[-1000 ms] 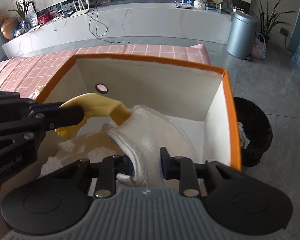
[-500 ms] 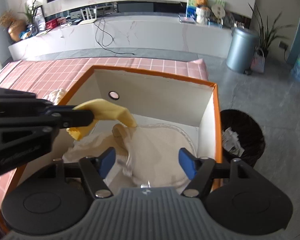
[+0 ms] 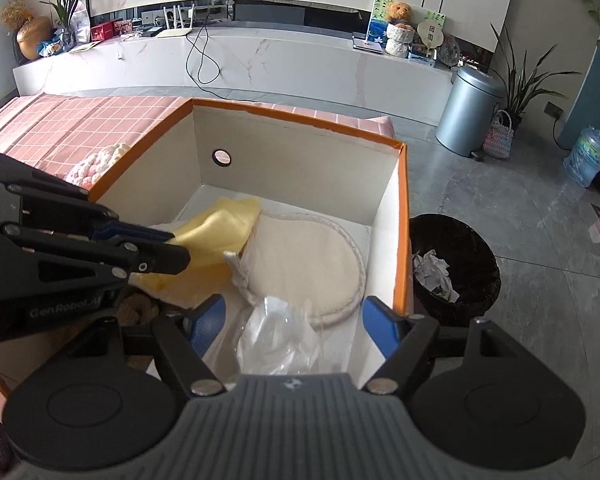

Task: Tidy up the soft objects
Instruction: 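Open the right tool to drop the pad while the left tool drops the yellow cloth, then move both tools back from the box to the table items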

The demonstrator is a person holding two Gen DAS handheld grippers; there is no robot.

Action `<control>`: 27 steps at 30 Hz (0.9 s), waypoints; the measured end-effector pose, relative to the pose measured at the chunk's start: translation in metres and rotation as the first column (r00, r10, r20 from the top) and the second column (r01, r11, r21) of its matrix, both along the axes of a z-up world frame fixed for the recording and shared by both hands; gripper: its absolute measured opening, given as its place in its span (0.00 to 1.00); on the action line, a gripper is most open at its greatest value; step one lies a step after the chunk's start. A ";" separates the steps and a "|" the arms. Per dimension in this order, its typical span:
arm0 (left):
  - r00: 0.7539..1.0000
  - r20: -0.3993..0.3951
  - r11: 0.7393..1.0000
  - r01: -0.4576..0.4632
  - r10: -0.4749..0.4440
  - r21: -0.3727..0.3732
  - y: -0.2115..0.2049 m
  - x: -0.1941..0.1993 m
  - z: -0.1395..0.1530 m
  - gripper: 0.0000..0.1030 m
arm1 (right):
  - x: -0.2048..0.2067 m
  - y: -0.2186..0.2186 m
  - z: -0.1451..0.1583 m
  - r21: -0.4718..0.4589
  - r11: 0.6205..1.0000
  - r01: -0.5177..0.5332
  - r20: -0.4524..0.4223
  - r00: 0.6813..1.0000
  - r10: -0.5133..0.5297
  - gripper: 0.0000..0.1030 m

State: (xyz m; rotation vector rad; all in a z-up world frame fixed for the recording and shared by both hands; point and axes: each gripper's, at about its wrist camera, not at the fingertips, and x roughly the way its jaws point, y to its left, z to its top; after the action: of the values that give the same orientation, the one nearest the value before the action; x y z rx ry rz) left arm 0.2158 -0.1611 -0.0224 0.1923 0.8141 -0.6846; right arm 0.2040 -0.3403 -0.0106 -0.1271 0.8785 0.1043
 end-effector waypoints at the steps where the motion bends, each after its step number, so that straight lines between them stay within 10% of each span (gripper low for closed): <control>1: 1.000 0.004 1.000 -0.003 0.003 -0.002 0.002 -0.002 0.001 0.21 | -0.002 0.000 0.001 -0.001 1.000 0.002 0.001 1.000 -0.002 0.73; 10: 0.998 0.058 0.998 -0.032 0.035 -0.054 0.019 -0.022 0.025 0.43 | -0.023 0.002 0.012 0.001 1.000 0.014 0.043 0.999 -0.014 0.80; 27: 0.942 0.254 0.965 -0.169 0.217 -0.199 0.091 -0.093 0.063 0.50 | -0.103 0.057 0.054 0.071 0.995 0.076 0.363 0.927 -0.097 0.84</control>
State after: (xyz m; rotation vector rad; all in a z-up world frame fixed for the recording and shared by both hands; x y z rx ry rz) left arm 0.1229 -0.0699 0.0407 0.0444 0.4951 -0.5248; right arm 0.1005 -0.2829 0.0434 -0.0521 0.5056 0.0204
